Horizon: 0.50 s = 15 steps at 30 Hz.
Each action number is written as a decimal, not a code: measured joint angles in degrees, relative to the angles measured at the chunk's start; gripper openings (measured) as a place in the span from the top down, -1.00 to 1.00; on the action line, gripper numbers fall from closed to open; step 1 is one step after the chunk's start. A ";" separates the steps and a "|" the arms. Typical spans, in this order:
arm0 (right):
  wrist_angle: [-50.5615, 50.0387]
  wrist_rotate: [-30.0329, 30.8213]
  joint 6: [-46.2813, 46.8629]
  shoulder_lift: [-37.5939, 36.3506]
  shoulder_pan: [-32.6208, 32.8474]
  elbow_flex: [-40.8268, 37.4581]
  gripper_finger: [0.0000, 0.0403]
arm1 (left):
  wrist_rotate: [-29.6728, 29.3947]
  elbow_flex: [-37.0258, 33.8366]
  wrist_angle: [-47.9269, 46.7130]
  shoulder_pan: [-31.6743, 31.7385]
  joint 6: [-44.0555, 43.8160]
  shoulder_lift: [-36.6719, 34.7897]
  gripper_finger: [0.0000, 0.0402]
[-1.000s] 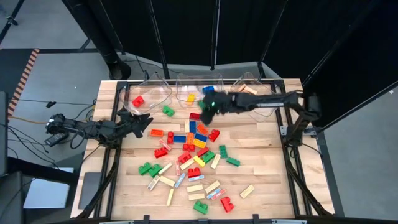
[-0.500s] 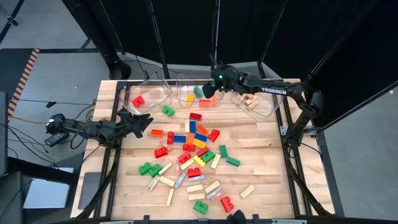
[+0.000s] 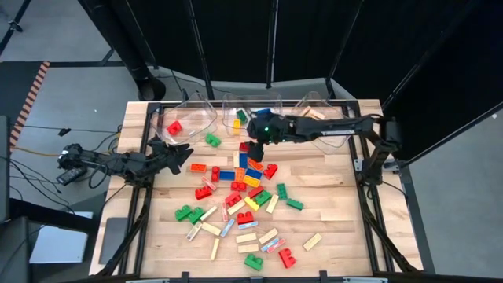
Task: Sort blocks by size
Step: Put the large red game piece into the middle transparent bin
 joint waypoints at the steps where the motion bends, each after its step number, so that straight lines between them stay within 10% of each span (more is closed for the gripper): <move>1: -0.30 -0.16 0.08 1.04 0.10 0.00 -0.25 | 0.06 0.01 0.08 0.00 -0.02 0.02 -0.34; 15: -1.03 4.46 2.91 10.38 -2.25 0.00 -0.24 | 2.01 0.01 -0.27 0.00 -0.24 0.05 -0.34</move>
